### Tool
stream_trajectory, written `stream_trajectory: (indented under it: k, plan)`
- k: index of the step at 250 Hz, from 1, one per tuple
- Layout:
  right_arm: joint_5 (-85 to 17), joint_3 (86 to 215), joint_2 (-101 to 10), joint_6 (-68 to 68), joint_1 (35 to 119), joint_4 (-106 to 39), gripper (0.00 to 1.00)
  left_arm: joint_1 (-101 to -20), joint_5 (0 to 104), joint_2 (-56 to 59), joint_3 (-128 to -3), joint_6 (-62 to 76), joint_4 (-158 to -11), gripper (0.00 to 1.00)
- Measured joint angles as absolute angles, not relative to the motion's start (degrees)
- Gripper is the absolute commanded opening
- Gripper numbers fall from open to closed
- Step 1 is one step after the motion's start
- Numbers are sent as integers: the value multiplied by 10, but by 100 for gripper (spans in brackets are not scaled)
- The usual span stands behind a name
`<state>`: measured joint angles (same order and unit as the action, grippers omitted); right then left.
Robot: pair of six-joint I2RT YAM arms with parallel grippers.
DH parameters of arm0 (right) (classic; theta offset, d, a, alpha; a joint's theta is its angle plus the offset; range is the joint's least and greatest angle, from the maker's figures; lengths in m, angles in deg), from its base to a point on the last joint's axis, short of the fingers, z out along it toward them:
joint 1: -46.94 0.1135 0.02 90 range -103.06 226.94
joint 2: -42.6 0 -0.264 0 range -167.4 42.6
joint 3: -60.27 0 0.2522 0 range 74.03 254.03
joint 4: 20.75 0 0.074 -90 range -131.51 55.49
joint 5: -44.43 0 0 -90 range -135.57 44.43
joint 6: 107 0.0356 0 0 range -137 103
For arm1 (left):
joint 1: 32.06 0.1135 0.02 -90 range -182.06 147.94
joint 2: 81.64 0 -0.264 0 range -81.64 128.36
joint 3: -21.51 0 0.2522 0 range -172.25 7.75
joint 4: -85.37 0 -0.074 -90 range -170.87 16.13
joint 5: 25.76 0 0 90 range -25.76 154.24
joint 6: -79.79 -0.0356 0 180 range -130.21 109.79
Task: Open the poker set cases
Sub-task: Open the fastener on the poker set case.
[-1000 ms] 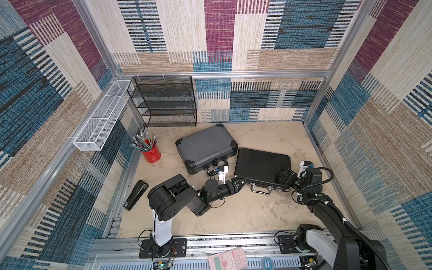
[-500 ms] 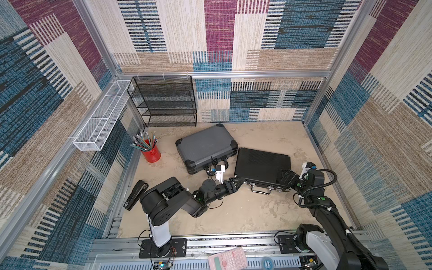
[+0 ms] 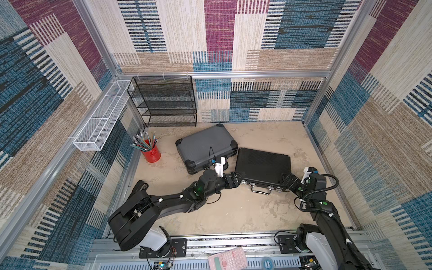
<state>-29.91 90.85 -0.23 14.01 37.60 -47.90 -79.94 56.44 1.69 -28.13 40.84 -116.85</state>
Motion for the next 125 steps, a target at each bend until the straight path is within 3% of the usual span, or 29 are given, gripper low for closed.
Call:
stream_trajectory:
  k: [67,125]
  plan:
    - [-293,888,-1,168,376,-491,99,-775,561,56,-363,343,-1003,93]
    - [-269,882,-20,181,376,-474,99,-764,500,161,-429,325,-978,87]
